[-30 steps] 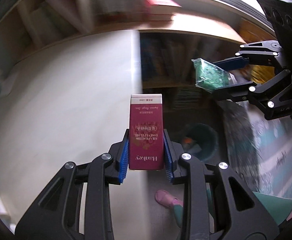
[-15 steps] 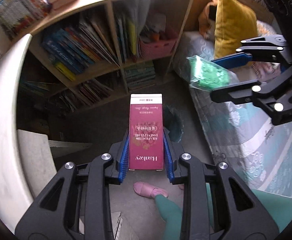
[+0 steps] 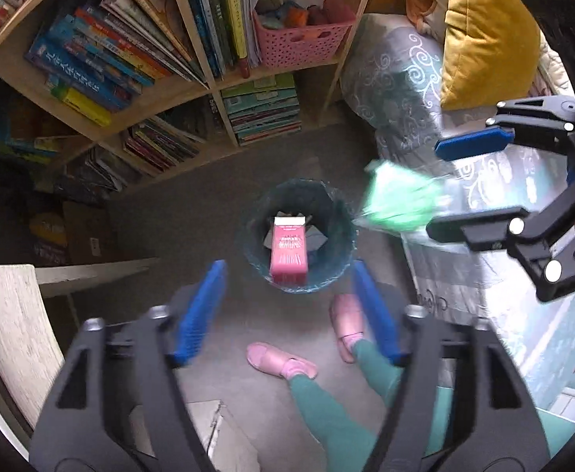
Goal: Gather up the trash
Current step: 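Open both tools to drop the box and bag into the bin, then swing both tools back to the table, then grasp a white paper cup rim with each tool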
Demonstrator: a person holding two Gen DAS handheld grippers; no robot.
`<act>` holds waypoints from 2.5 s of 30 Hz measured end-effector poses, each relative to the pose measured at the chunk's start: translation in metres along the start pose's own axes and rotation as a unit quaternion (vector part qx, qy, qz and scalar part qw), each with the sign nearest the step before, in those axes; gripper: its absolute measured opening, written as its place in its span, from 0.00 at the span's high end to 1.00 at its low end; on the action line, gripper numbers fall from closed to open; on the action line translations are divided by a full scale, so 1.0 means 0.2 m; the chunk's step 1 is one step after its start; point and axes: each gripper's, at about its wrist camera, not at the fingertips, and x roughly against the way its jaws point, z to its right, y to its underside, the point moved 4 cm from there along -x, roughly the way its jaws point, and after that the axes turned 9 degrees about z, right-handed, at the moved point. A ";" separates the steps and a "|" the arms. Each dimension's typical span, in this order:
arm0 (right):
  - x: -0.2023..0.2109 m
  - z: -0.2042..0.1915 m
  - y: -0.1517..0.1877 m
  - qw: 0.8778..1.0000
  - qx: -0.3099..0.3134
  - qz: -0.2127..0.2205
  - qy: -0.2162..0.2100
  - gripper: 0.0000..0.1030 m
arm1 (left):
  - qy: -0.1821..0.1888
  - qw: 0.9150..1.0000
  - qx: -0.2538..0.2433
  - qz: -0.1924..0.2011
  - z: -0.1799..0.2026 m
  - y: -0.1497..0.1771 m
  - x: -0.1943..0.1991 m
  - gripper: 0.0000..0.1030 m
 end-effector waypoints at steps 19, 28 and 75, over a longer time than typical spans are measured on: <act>0.23 -0.18 -0.15 0.998 0.048 0.036 -0.013 0.34 | -0.040 0.996 0.056 0.050 -0.19 0.14 0.37 0.21; 0.27 -0.60 -0.43 0.988 0.128 0.055 -0.070 0.22 | -0.124 0.979 0.127 0.104 -0.47 0.31 0.76 0.08; -0.94 -3.98 -0.75 0.779 0.547 -0.071 -0.299 0.15 | -0.355 0.724 0.578 0.121 -1.99 2.60 1.88 0.07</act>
